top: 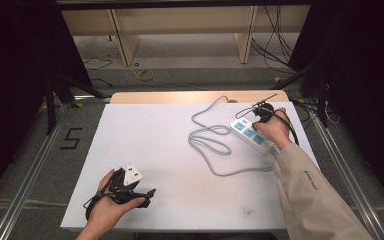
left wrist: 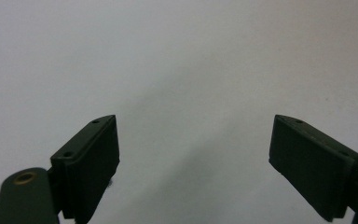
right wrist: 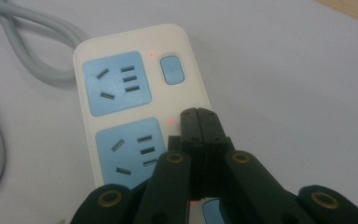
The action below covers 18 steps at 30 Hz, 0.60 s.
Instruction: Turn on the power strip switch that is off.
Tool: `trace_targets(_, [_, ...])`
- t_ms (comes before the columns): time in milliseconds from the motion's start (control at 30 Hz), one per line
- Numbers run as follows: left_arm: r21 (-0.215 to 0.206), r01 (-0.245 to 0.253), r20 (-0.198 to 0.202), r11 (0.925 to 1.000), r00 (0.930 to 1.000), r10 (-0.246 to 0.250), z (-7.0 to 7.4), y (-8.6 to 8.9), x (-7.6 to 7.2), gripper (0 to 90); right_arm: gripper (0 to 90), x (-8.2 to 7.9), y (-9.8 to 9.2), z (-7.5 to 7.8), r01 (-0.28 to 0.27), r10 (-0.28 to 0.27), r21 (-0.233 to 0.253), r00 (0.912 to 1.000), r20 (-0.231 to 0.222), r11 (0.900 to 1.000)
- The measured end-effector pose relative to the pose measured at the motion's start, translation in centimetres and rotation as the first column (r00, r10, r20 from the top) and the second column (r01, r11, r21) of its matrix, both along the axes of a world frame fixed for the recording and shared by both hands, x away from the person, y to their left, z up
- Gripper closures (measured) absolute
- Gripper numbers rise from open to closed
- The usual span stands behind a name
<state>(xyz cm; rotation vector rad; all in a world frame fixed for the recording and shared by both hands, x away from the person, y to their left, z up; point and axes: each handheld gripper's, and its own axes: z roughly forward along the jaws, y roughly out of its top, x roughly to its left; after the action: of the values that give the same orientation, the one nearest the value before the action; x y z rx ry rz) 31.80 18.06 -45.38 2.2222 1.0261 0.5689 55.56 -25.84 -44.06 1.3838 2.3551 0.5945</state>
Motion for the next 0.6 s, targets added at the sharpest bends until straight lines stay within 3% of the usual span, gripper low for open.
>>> trace_targets(600, [0.0,0.004,0.001,1.0,1.0,-0.004,-0.05,-0.07,0.06,15.6,90.0,0.05,0.14,0.05,-0.005,0.005,-0.013,1.0,-0.002,1.0])
